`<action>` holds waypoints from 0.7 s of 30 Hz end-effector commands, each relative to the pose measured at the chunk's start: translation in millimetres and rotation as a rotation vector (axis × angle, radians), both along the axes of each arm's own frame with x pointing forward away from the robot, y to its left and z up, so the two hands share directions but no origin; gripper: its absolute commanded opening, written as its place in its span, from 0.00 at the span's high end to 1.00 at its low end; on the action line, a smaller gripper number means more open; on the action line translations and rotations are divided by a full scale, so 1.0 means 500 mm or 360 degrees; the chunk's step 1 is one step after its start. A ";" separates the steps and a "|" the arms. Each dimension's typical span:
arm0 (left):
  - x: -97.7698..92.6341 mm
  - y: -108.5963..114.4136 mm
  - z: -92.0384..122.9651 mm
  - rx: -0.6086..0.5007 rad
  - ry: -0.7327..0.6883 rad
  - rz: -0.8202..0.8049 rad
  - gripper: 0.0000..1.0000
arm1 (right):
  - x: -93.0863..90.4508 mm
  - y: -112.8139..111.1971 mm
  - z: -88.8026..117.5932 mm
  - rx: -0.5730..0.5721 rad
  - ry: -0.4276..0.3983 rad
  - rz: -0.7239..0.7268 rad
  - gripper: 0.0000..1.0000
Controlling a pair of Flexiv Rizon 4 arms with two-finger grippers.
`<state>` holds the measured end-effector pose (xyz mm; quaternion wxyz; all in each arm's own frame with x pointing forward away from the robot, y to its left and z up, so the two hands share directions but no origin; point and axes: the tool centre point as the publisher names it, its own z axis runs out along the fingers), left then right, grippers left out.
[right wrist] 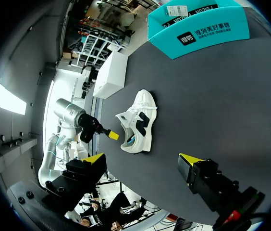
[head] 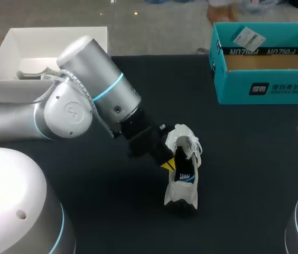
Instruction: Take the shoe out of the shoebox, open the shoe tongue, remove and reinsert the insole, then place the shoe into the shoebox
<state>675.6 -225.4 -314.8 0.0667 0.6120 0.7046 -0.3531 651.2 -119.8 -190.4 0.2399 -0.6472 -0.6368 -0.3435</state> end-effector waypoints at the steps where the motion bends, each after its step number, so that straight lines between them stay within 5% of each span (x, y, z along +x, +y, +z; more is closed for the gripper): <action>1: 0.004 -0.024 0.003 0.0623 -0.0274 -0.0587 1.00 | -0.003 0.001 0.000 -0.0004 -0.0002 -0.0004 0.00; 11: 0.004 -0.024 0.003 0.0623 -0.0274 -0.0587 1.00 | -0.003 0.001 0.000 -0.0004 -0.0002 -0.0004 0.00; 21: 0.012 -0.065 -0.046 0.0746 -0.0319 -0.0527 1.00 | -0.003 0.001 0.000 -0.0004 -0.0002 -0.0004 0.00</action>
